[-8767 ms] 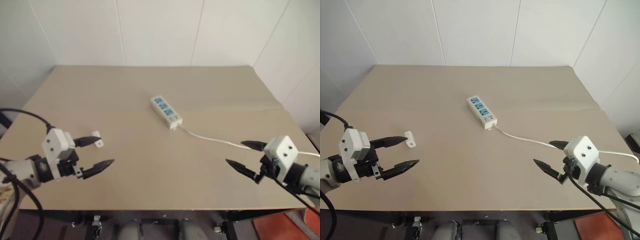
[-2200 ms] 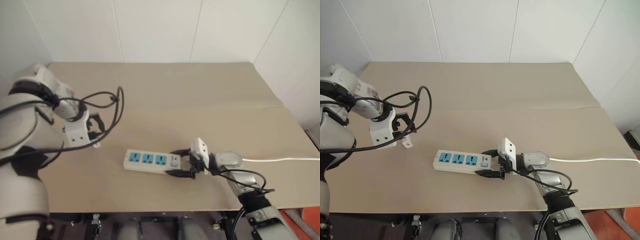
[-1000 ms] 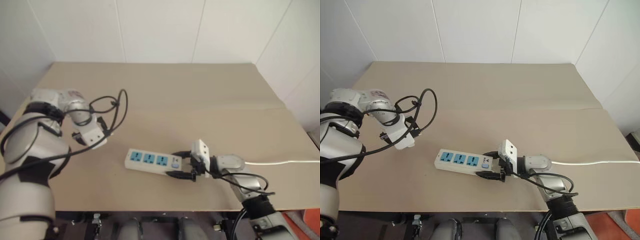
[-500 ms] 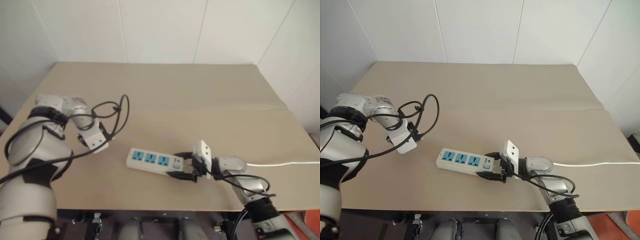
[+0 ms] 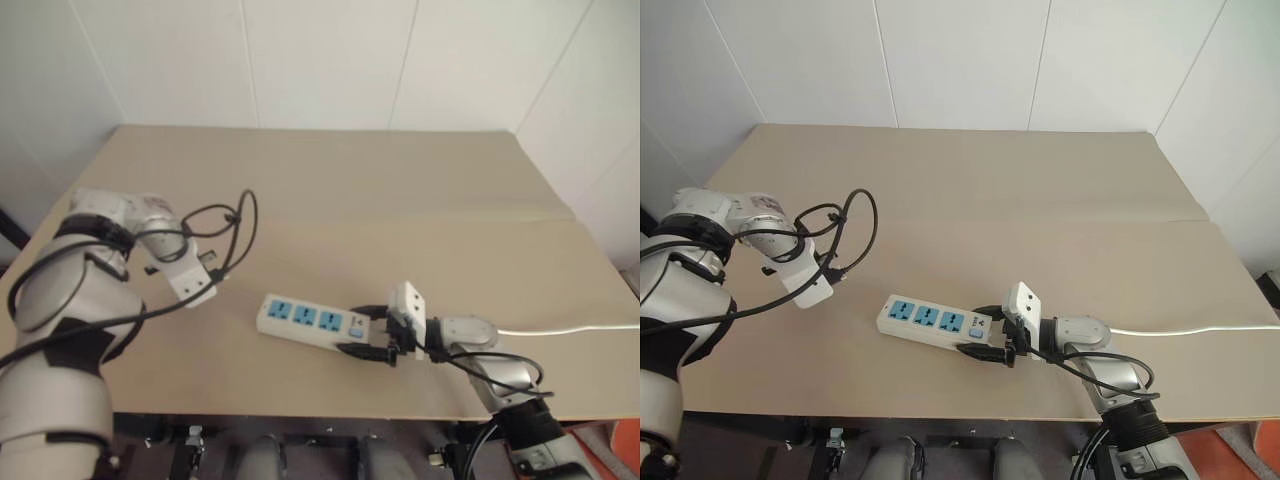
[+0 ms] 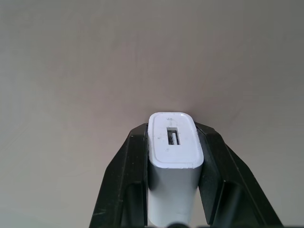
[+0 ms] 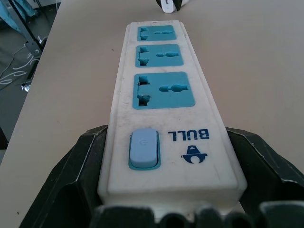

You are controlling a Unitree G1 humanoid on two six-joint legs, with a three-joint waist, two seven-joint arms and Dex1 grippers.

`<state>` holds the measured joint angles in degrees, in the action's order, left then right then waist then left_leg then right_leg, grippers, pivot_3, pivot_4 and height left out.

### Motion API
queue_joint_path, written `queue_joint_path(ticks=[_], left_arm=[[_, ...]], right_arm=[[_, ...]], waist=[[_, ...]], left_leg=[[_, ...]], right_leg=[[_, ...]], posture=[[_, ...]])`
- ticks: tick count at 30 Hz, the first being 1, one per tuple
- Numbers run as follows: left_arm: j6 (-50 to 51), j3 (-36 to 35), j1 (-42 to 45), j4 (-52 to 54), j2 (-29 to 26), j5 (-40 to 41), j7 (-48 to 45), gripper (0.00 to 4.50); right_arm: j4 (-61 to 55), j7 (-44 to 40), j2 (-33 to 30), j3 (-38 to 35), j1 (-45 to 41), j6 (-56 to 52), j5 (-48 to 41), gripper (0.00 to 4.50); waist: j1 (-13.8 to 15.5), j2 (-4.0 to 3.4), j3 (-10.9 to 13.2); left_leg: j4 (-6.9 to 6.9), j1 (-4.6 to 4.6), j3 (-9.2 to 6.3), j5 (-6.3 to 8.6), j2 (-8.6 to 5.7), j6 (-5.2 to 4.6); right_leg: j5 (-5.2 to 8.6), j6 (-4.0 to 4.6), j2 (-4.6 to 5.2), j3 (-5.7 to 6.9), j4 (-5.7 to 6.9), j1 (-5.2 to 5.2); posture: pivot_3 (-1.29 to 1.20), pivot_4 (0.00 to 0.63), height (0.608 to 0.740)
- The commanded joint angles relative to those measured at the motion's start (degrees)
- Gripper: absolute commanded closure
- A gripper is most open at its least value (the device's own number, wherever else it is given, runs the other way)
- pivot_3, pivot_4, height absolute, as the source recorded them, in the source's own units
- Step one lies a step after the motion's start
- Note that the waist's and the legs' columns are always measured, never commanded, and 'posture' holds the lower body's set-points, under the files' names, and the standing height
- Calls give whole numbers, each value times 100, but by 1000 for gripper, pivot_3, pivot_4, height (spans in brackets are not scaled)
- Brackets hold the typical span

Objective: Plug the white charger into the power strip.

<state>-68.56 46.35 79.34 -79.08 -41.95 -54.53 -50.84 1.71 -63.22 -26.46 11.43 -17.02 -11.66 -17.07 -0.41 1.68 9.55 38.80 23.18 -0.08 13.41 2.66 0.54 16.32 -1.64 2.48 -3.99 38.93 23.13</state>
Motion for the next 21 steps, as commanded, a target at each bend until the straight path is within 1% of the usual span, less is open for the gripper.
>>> queue_joint_path(ticks=[1, 3, 4, 5, 6, 7, 8, 10, 11, 13, 14, 17, 21], left_arm=[[-61, -900, 241, -130, 69, 1181, -1098, 3463], [323, -1934, 239, -171, 304, 2514, -2577, 3463], [716, -2521, 210, -99, 467, 3265, -3356, 3463], [1124, -2956, 176, 12, 609, 3891, -3834, 3463], [1460, -3205, 138, 139, 701, 4365, -4077, 3463], [2012, -3372, 69, 419, 795, 5019, -4160, 3463], [2859, -3544, -66, 927, 889, 5862, -4166, 3463], [4069, -3629, -335, 1808, 900, 7024, -4166, 3463], [4583, -3811, -470, 2198, 933, 7402, -4166, 3463], [5272, -4071, -787, 2910, 933, 7893, -4166, 3463], [5639, -4256, -1089, 3434, 971, 8086, -4087, 3463], [6489, -4562, -1801, 4702, 1016, 8419, -3643, 3463], [7388, -4844, -2718, 6303, 1055, 8762, -2782, 3463]], right_arm=[[-59, -135, -111, -14, 4, 23, -33, 1054], [9, -239, -126, 50, -37, 108, 11, 1054], [68, -295, -127, 88, -71, 170, 41, 1054], [128, -349, -116, 114, -103, 224, 52, 1054], [181, -381, -100, 131, -131, 263, 60, 1054], [272, -412, -68, 145, -185, 314, 68, 1054], [418, -486, -33, 168, -256, 438, 86, 1054], [621, -601, 11, 208, -356, 602, 105, 1054], [747, -707, 18, 236, -415, 714, 125, 1054], [1013, -829, 62, 271, -545, 946, 183, 1054], [1260, -913, 106, 282, -682, 1095, 221, 1054], [1819, -1179, 208, 290, -988, 1406, 252, 1054], [2584, -1424, 355, 274, -1365, 1899, 355, 1054]], waist=[[0, 0, 0], [9, 0, 0], [16, 0, 0], [15, 0, 0], [0, 0, 0], [-26, 0, 0], [-49, 0, 0], [-120, 0, 0], [-173, -1, 0], [-240, -1, 0], [-260, -2, -1], [-309, -3, -2], [-327, -3, -2]], left_leg=[[0, 2, 0, 0, 0, 0], [0, 5, 0, 0, 0, 0], [1, 6, 0, 0, 0, 0], [4, 8, 0, 0, 0, 0], [6, 7, -1, 0, 1, 0], [7, 6, 0, 0, 1, 0], [6, 4, -1, 0, 2, 0], [6, 3, -6, 0, 5, 0], [5, 3, -8, 0, 5, 0], [5, 1, -10, 0, 5, 0], [7, 0, -10, 0, 5, 0], [7, -13, -11, 0, 6, 0], [9, -26, -15, 0, 7, 0]], right_leg=[[0, 0, 0, 0, 0, 1], [0, 0, 0, 2, -2, 2], [0, 0, 0, 2, -2, 2], [0, 0, 1, 4, -2, 2], [0, 0, 0, 5, -2, 1], [0, 0, 1, 5, 0, 0], [0, 0, -1, 5, 0, 1], [0, 0, -2, 3, 6, 3], [0, 0, -3, 3, 7, 3], [0, -1, -2, 2, 9, 2], [0, -1, -2, 2, 10, 1], [0, -1, -2, -1, 17, -5], [-1, 0, -3, 0, 29, -11]], posture=[[0, 150, 740], [0, 150, 740], [0, 150, 740], [0, 150, 740], [0, 150, 740], [0, 150, 740], [0, 150, 740], [0, 150, 740], [0, 150, 740], [0, 150, 740], [0, 150, 740], [0, 150, 740], [0, 150, 740]])
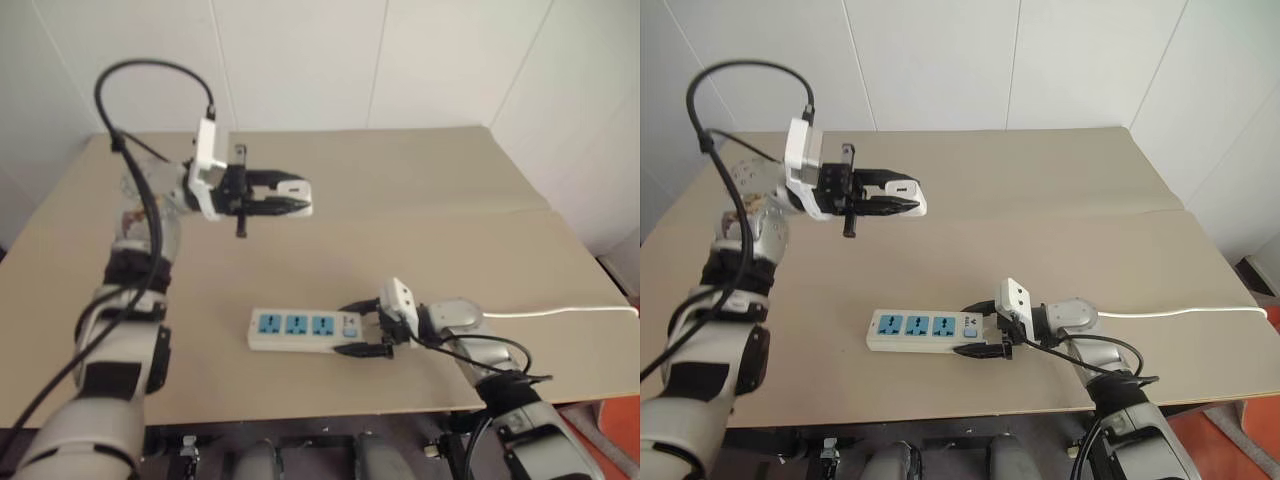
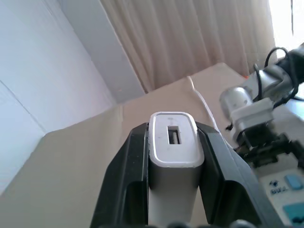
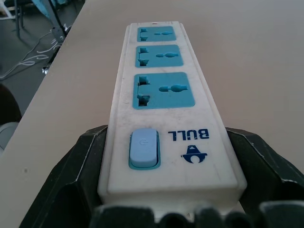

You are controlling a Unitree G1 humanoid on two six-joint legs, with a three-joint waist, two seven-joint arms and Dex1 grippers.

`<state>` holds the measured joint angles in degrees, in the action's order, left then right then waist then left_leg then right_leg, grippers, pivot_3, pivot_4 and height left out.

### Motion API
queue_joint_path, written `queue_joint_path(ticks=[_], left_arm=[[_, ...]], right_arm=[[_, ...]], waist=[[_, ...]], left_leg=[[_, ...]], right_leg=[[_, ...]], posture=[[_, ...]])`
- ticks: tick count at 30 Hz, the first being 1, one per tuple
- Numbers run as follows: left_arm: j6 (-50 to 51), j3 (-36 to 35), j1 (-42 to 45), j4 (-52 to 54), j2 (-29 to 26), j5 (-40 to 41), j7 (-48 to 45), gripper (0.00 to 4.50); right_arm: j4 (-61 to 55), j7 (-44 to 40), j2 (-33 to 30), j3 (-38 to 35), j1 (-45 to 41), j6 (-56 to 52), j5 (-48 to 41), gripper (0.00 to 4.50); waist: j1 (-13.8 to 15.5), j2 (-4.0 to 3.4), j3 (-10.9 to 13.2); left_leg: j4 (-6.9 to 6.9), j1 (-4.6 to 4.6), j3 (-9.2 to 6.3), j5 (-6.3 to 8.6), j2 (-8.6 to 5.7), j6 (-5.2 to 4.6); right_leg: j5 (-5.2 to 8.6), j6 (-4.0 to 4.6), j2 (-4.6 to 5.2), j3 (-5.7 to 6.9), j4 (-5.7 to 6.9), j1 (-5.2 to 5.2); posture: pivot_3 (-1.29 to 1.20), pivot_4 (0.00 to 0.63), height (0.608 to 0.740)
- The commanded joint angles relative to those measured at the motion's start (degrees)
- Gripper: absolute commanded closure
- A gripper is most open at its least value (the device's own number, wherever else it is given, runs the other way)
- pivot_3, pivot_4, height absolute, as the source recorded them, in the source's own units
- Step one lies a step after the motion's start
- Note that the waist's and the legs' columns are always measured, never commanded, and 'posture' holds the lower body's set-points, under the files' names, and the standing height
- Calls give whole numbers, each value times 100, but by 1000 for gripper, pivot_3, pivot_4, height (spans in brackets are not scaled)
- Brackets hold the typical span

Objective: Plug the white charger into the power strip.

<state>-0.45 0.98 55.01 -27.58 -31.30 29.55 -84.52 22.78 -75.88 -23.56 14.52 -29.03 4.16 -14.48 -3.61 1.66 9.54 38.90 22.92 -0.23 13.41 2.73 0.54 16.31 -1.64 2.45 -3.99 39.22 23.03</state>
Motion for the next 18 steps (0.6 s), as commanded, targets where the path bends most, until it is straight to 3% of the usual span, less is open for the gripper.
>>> queue_joint_path(ticks=[1, 8, 18], left_arm=[[829, -386, -504, 1553, -11, 475, 810, 3463], [1897, -723, -1506, 3321, 14, 1046, 1943, 3463], [2609, -386, -2039, 4097, 416, 1314, 2521, 3463]], right_arm=[[655, -223, 94, -23, -233, 363, 120, 1054], [1467, -463, 318, 48, -352, 820, 272, 1054], [1677, -469, 426, 8, -427, 924, 387, 1054]], waist=[[-5, 0, 0], [-24, 0, -1], [-44, -1, -3]], left_leg=[[0, -5, 0, 0, 0, 0], [-13, -92, -2, 1, 3, 1], [-14, -110, 1, 1, 3, 2]], right_leg=[[0, 0, 0, -2, 5, -3], [0, 0, 0, 0, -11, -96], [-3, 4, -4, -6, -9, -105]], posture=[[0, 150, 740], [0, 150, 740], [0, 150, 740]])
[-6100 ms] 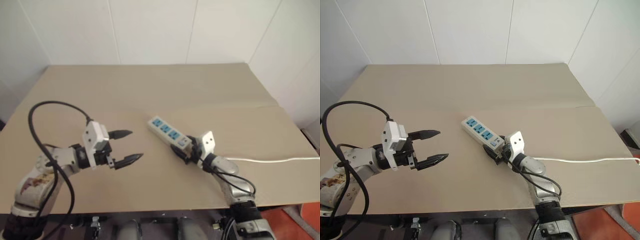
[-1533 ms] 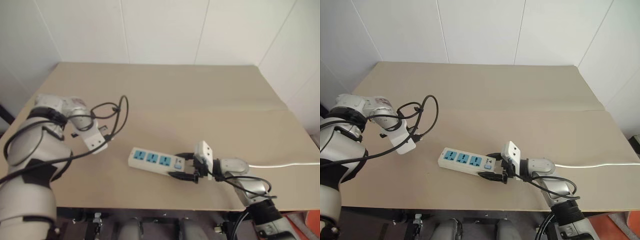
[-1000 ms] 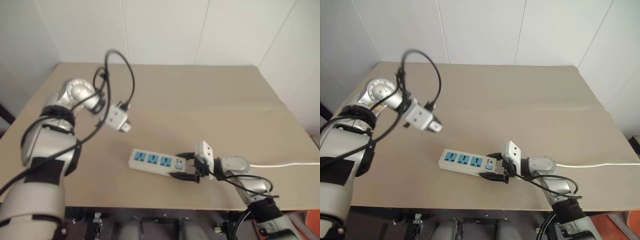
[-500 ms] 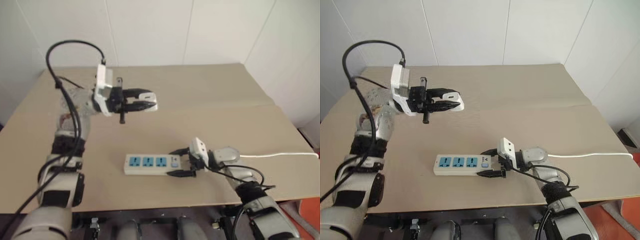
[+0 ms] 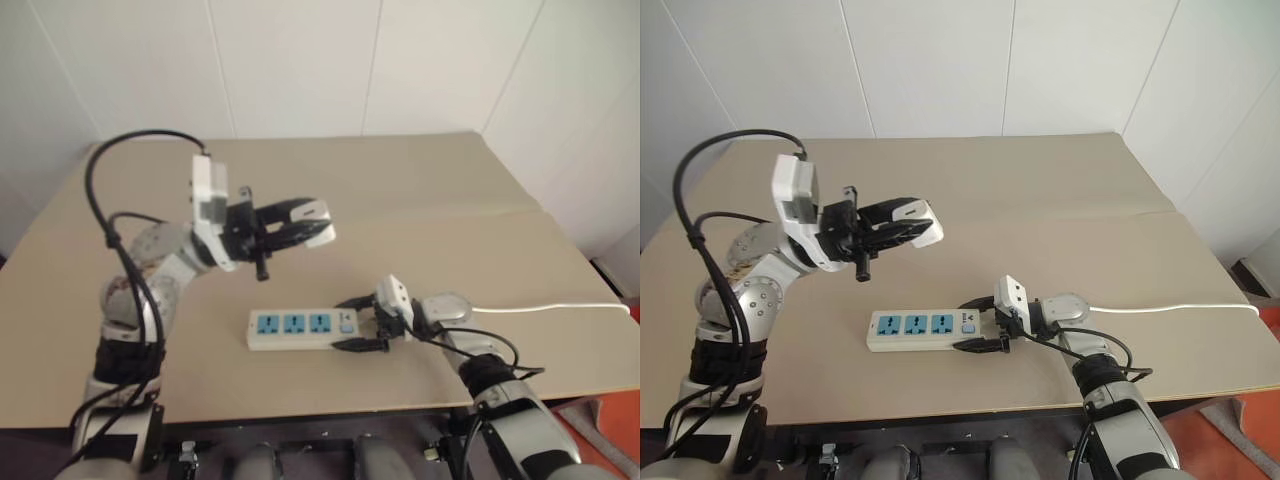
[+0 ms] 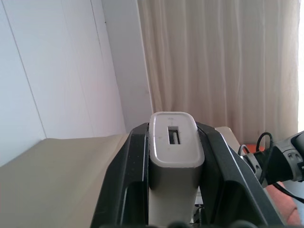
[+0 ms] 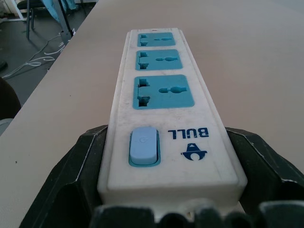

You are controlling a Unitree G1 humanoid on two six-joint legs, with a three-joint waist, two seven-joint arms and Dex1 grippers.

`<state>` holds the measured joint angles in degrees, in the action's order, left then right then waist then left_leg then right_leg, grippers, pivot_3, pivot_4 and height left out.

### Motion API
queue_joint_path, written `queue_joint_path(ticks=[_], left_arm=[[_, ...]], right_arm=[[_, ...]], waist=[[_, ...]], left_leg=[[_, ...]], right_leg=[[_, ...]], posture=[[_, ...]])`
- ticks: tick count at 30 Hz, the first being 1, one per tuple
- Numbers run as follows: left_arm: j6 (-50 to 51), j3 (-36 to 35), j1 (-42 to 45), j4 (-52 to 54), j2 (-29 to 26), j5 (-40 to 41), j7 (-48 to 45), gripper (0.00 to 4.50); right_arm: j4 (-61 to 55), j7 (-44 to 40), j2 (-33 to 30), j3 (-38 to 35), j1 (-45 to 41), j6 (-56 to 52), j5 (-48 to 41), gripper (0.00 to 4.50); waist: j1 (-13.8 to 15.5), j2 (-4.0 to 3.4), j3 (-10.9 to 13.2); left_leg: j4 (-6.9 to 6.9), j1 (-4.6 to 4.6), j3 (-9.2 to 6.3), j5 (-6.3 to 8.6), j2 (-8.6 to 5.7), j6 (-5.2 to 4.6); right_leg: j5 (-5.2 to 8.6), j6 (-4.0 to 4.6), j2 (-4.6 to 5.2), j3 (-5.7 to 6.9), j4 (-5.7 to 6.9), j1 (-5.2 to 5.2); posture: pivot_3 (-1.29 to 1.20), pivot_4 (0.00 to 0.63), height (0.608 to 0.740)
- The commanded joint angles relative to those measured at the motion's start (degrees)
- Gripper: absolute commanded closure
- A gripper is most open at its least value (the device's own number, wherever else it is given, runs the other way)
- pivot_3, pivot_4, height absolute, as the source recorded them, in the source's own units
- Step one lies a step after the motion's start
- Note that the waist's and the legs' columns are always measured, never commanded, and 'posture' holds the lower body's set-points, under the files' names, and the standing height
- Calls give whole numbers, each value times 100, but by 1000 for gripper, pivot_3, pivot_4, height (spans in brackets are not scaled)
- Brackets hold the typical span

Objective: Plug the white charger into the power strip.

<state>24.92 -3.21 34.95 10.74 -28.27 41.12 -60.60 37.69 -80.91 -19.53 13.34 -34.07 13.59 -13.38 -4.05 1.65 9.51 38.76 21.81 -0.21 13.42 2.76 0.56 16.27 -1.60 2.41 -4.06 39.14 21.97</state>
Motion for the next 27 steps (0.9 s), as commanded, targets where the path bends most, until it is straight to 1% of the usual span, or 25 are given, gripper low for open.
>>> queue_joint_path(ticks=[1, 6, 8, 13, 16, 22, 27], left_arm=[[108, 42, -55, 273, 163, 186, 136, 3463], [427, 152, -267, 136, 165, 408, -179, 3463], [424, 264, -391, 83, 143, 313, -331, 3463], [-67, 643, -645, -238, 45, -216, -944, 3463], [-586, 940, -730, -534, -36, -735, -1293, 3463], [-1063, 1206, -764, -1071, 28, -1183, -1597, 3463], [-1305, 1291, -753, -1325, 113, -1371, -1720, 3463]], right_arm=[[182, 36, 18, 118, 80, -18, 286, 1054], [147, 29, -18, 90, 109, -27, 329, 1054], [138, 32, -19, 86, 113, -34, 338, 1054], [124, 35, -27, 75, 119, -44, 345, 1054], [113, 40, -30, 77, 124, -51, 352, 1054], [59, 47, -43, 91, 151, -81, 364, 1054], [-20, 63, -60, 91, 198, -121, 358, 1054]], waist=[[-2, 0, 0], [-2, 0, 0], [-2, -1, 0], [2, -1, 0], [2, -1, 0], [4, -1, 0], [4, -1, 0]], left_leg=[[-1, 0, 0, 0, 0, 0], [-2, -2, 1, 0, 0, 0], [-2, -2, 2, 0, 0, 0], [-4, -2, 3, 0, -1, 0], [-6, -1, 3, 0, -1, 0], [-12, 1, 5, 0, -1, 0], [-14, 5, 5, 0, -1, 0]], right_leg=[[0, 0, 0, 0, 0, 0], [0, 0, -2, -2, 0, 0], [0, 0, -2, -3, -1, 0], [0, 1, -2, -3, -4, 0], [0, 1, -3, -3, -8, 0], [0, 1, -4, -5, -12, 3], [0, 1, -3, -5, -16, 4]], posture=[[0, 150, 740], [0, 150, 740], [0, 150, 740], [0, 150, 740], [0, 150, 740], [0, 150, 740], [0, 150, 740]])
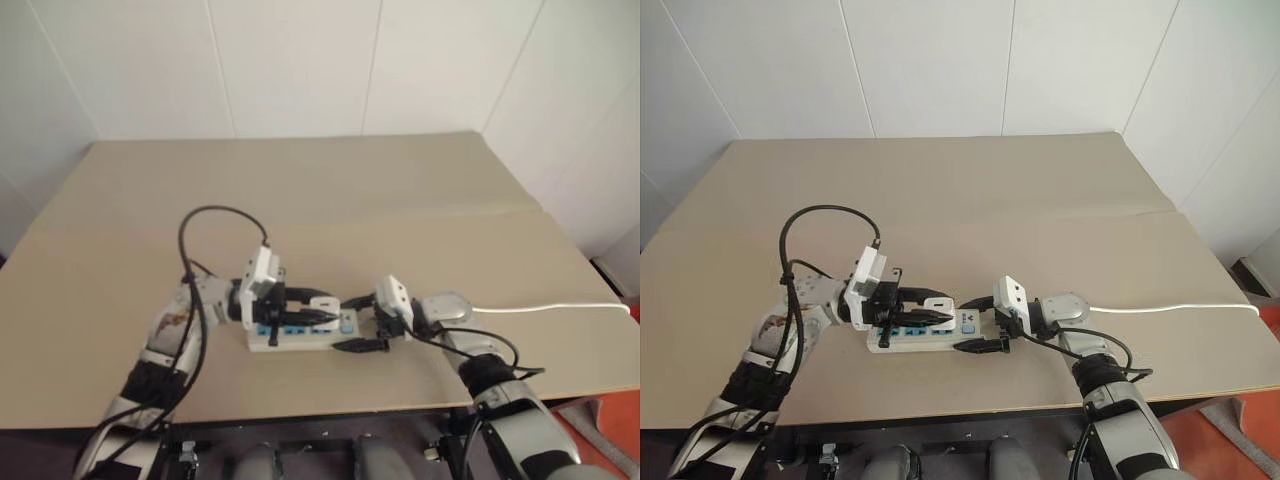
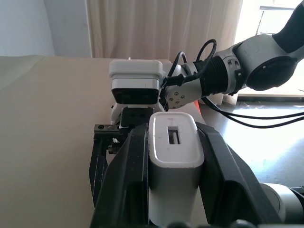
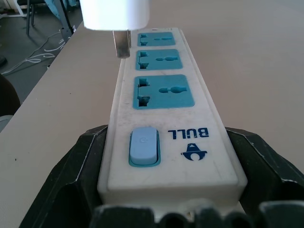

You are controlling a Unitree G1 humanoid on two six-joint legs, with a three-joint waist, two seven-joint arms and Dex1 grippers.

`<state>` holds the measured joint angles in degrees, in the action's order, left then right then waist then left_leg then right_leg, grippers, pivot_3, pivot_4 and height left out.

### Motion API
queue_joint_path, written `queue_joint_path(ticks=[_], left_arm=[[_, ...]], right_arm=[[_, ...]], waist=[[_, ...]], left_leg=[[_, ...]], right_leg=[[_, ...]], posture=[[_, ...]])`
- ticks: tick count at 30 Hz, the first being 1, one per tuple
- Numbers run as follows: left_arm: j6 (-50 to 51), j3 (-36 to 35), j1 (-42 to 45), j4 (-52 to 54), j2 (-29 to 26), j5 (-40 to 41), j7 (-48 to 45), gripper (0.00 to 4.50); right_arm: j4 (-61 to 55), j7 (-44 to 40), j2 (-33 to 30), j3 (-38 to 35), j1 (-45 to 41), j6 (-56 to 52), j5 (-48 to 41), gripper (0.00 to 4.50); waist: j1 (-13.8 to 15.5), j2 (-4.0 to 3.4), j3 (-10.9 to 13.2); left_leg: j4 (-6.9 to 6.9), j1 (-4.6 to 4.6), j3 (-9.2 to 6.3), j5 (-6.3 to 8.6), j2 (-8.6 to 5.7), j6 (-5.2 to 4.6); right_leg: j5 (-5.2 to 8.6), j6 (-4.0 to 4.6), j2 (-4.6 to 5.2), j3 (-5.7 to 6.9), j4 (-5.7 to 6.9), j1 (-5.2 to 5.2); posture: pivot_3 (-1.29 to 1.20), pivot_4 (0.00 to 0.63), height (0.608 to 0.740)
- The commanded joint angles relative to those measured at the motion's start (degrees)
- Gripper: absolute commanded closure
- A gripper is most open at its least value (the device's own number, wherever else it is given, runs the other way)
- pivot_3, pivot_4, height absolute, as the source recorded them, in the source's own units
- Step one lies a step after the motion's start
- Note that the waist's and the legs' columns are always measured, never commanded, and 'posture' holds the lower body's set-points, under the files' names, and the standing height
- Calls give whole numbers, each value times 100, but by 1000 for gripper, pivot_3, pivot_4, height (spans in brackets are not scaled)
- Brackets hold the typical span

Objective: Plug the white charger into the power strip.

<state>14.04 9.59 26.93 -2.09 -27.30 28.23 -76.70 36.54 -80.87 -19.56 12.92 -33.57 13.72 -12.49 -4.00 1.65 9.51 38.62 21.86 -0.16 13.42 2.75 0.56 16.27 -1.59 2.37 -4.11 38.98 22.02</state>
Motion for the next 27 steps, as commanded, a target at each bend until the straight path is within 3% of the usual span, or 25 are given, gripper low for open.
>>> queue_joint_path(ticks=[1, 27], left_arm=[[-236, 11, 53, -73, 24, -97, -124, 3463], [-759, 50, 179, -826, 169, -528, -326, 3463]], right_arm=[[81, 61, -61, 133, 159, -140, 268, 1054], [46, 118, -80, 109, 179, -225, 264, 1054]], waist=[[0, 0, 0], [1, 0, 0]], left_leg=[[-1, 1, 0, 0, 0, 0], [-29, 1, 1, 0, 0, 0]], right_leg=[[0, 0, 0, 0, -1, 1], [0, 0, 0, 0, -21, 5]], posture=[[0, 150, 740], [0, 150, 740]])
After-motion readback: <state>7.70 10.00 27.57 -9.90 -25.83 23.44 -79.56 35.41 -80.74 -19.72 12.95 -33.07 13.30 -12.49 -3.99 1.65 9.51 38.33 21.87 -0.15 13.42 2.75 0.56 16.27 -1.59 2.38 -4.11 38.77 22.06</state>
